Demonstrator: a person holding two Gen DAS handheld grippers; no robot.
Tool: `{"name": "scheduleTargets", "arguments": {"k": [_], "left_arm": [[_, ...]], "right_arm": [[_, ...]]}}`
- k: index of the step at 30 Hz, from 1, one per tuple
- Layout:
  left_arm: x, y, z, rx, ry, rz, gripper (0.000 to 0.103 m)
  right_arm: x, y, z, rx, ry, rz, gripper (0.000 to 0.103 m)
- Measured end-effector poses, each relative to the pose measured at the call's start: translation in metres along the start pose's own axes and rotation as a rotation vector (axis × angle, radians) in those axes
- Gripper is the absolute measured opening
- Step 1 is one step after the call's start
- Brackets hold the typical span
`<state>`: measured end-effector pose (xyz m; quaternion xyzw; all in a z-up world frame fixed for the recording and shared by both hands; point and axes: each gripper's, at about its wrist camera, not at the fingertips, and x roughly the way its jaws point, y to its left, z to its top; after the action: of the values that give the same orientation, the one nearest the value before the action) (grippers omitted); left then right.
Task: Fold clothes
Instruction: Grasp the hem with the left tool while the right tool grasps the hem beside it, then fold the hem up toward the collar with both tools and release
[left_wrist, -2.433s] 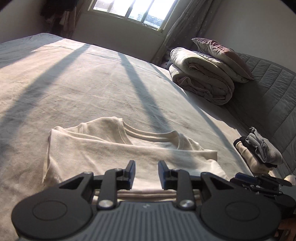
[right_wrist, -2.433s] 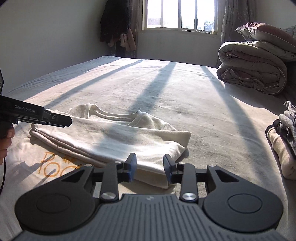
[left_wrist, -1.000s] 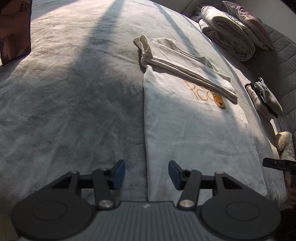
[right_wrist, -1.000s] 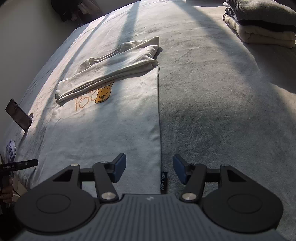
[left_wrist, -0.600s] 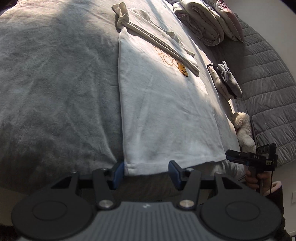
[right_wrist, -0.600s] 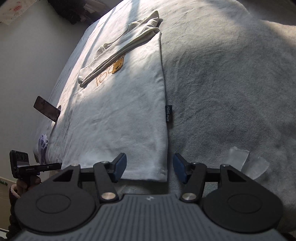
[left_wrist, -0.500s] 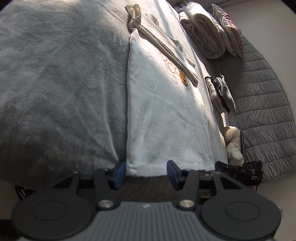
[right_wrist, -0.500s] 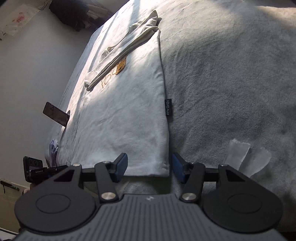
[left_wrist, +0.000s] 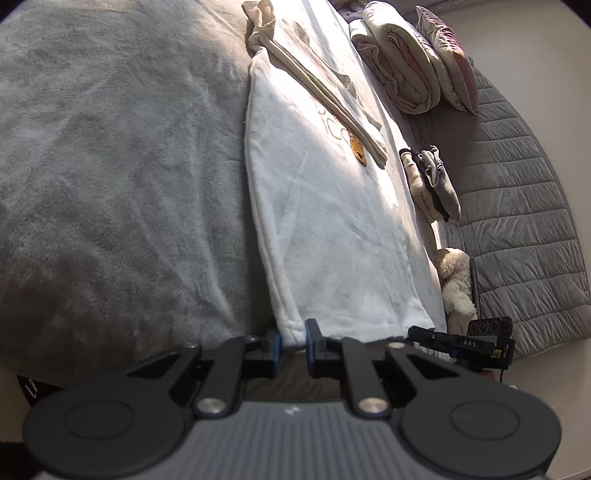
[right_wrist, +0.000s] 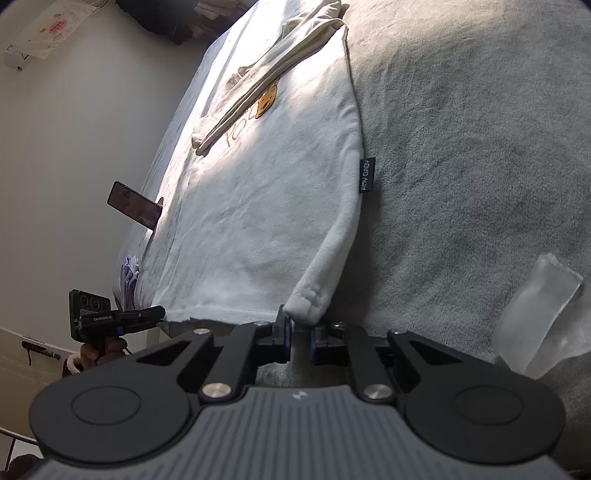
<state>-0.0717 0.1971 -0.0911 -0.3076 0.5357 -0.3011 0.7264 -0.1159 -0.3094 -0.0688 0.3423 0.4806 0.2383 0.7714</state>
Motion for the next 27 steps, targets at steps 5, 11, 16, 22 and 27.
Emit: {"name": "scheduleTargets", "arguments": {"k": [5, 11, 16, 22, 27], "left_arm": [[-0.004, 0.003, 0.001, -0.005, -0.034, -0.078, 0.011], [-0.006, 0.007, 0.006, -0.008, -0.096, -0.170, 0.011], [-0.006, 0.017, 0.015, -0.059, -0.162, -0.273, 0.010], [0.008, 0.003, 0.051, -0.133, -0.216, -0.288, 0.010], [0.024, -0.006, 0.087, -0.233, -0.267, -0.175, 0.010]], "right_arm": [[0.000, 0.002, 0.002, -0.020, -0.031, 0.050, 0.010], [0.000, 0.002, 0.007, -0.035, -0.081, 0.115, 0.009], [-0.003, 0.001, 0.019, -0.030, -0.138, 0.160, 0.009], [0.003, 0.019, 0.057, -0.059, -0.153, 0.073, 0.009], [0.016, 0.032, 0.095, -0.083, -0.167, -0.019, 0.008]]}}
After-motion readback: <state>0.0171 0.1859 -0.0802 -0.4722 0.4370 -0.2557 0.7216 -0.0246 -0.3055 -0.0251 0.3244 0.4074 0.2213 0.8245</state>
